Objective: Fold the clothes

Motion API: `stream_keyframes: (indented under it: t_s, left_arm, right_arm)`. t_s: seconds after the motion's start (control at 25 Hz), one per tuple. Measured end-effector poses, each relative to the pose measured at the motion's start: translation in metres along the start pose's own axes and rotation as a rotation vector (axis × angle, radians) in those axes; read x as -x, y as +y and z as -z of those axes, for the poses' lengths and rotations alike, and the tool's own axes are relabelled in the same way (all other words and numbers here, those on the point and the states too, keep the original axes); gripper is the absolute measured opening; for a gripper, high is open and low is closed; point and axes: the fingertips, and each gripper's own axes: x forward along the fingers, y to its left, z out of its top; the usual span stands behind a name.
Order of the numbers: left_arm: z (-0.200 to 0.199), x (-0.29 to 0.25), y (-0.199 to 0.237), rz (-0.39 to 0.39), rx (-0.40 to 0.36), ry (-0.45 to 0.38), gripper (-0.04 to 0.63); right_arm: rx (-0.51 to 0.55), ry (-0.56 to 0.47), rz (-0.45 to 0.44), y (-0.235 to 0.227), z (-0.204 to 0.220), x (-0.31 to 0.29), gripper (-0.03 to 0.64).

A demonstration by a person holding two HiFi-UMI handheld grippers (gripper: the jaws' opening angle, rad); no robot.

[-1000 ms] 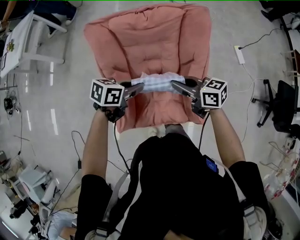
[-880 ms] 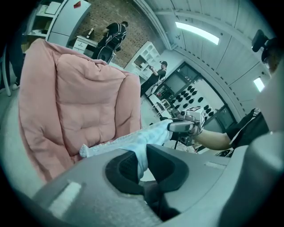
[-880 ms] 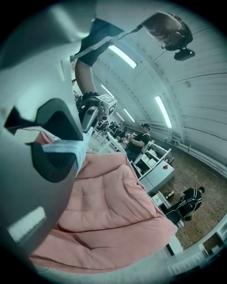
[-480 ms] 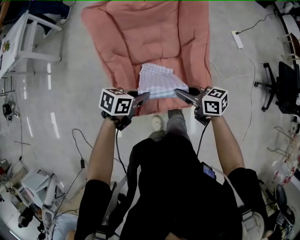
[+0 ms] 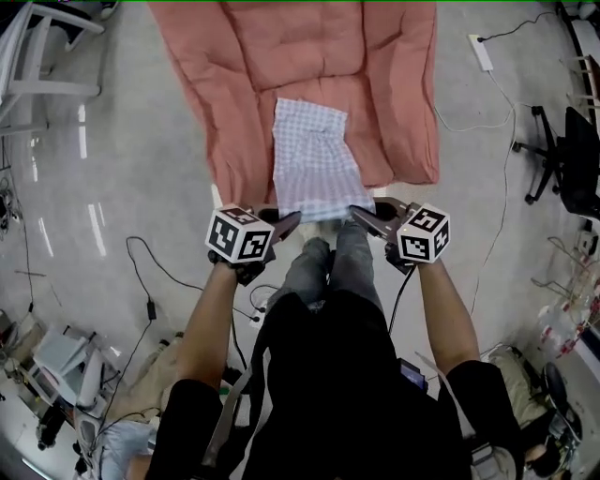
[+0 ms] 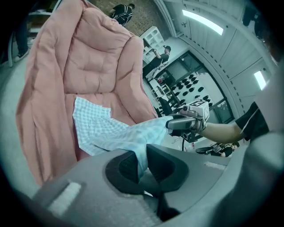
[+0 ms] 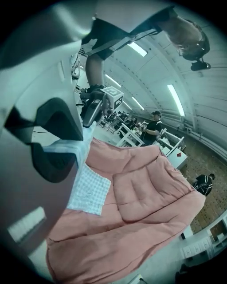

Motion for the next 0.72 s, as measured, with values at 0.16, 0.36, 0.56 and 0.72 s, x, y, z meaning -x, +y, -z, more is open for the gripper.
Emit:
stream_keyframes:
  t_s: [0.16,0.36,0.56,0.72]
  left_arm:
    - [0.023,-0.009,0.013,-0.017,0.016,-0.028,0.021]
    - [0.058,-0.025,0.016,-0.046,-0.029,-0.042,0.021]
    - [0.098,-0.032,0.025,-0.028,-0.033,-0.047,0.021]
    - [0.131,-0.04,0.035,-0.028,-0.026,-0.037,0.021]
  right_arm:
    - [-0.024,0.014,0.002,-0.004,0.027,-0.013,0.026]
    - [-0.091,-0.002,0.0,-0.005,0.067,-0.016,0.026]
    - [-0.122,0.039,-0.014,-0.004,0.111,-0.032,0.026]
    - [-0.145,0.082,-0.008,-0.005,0.144,-0.047,0.026]
